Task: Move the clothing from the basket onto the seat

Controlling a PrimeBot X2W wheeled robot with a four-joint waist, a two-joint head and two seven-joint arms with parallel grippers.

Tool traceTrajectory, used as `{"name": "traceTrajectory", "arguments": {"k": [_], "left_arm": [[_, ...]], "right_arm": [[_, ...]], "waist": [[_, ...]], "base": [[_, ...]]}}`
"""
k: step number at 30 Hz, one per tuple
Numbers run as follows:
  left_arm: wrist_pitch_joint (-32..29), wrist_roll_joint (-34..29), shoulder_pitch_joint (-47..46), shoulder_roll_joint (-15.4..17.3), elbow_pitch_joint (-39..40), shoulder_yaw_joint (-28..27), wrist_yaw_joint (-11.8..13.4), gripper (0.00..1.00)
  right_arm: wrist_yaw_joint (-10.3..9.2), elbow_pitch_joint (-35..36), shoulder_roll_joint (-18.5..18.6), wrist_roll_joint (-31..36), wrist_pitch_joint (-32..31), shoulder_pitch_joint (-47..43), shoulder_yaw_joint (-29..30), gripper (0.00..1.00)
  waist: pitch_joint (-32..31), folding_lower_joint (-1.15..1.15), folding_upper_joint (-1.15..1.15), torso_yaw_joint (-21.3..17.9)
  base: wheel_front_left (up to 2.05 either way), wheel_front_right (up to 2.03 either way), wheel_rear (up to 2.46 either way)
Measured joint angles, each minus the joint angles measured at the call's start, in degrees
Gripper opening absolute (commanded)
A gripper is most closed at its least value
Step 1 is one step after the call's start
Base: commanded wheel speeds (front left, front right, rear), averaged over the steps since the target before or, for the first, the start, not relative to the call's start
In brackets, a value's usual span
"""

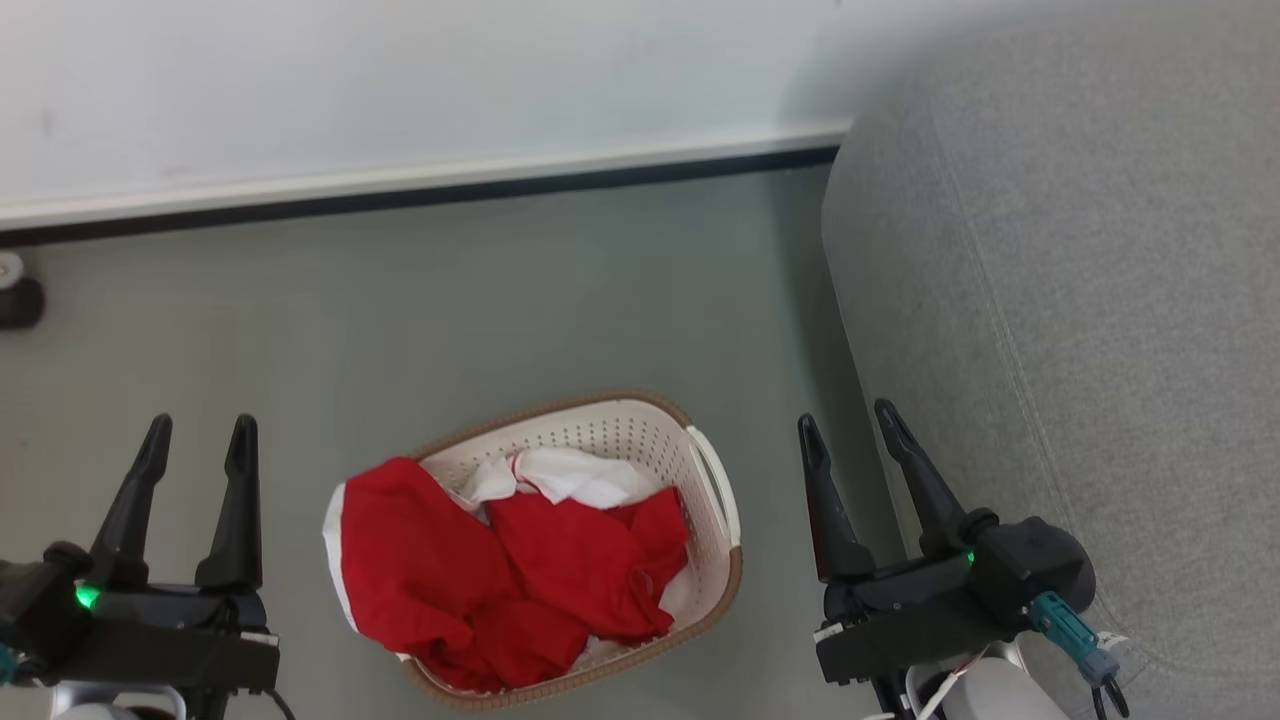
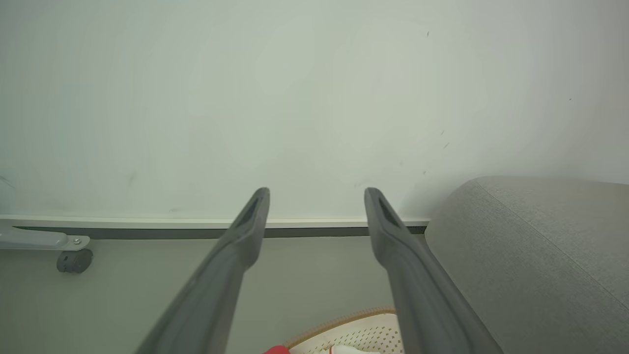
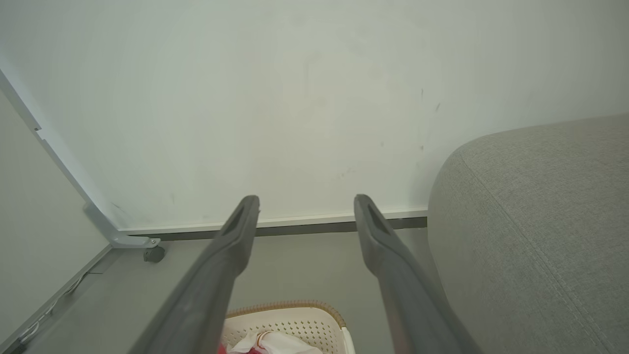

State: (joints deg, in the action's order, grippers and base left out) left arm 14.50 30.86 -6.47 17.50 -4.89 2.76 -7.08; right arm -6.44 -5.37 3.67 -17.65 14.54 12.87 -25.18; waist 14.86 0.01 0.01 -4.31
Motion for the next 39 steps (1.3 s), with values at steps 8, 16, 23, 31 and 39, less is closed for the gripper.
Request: {"name": "traceTrajectory", "arguments": {"k": [8,16,23,31,39], "left_arm": [[0.0,1.29,-3.05,2.99,0.26,2.65,-0.08,1.0],[0.0,2.46,-6.25,7.05,0.33,6.38,-0.09,1.0],[-1.33,5.52,-9.96,8.68,-1.0,9.29,-0.44,1.0],[-4.41,5.8,-14.53,10.98,-2.9,14.59,-0.44,1.0],[-7.92,7.58,-19.63,12.01,-6.6,18.39,-0.44,1.0]], "right_arm": [[-0.23,1.56,-0.18,1.59,0.16,1.89,-1.31,1.0],[-0.7,3.39,-0.22,2.54,0.16,2.42,-2.82,1.0],[-0.86,6.48,-0.3,0.96,0.16,4.08,-4.37,1.0],[-0.86,9.58,-0.3,-0.68,0.16,4.14,-4.3,1.0],[-0.86,13.3,-0.45,-1.59,0.18,3.89,-3.66,1.0]], "waist": [[5.75,0.0,0.0,-1.59],[11.14,-0.01,0.0,-2.92],[16.67,0.0,0.01,-4.33],[22.79,0.0,0.01,-6.41],[29.42,0.0,0.01,-9.05]], "base": [[0.0,0.0,0.0],[0.0,0.0,0.0],[0.0,0.0,0.0],[0.0,0.0,0.0],[0.0,0.0,0.0]]}}
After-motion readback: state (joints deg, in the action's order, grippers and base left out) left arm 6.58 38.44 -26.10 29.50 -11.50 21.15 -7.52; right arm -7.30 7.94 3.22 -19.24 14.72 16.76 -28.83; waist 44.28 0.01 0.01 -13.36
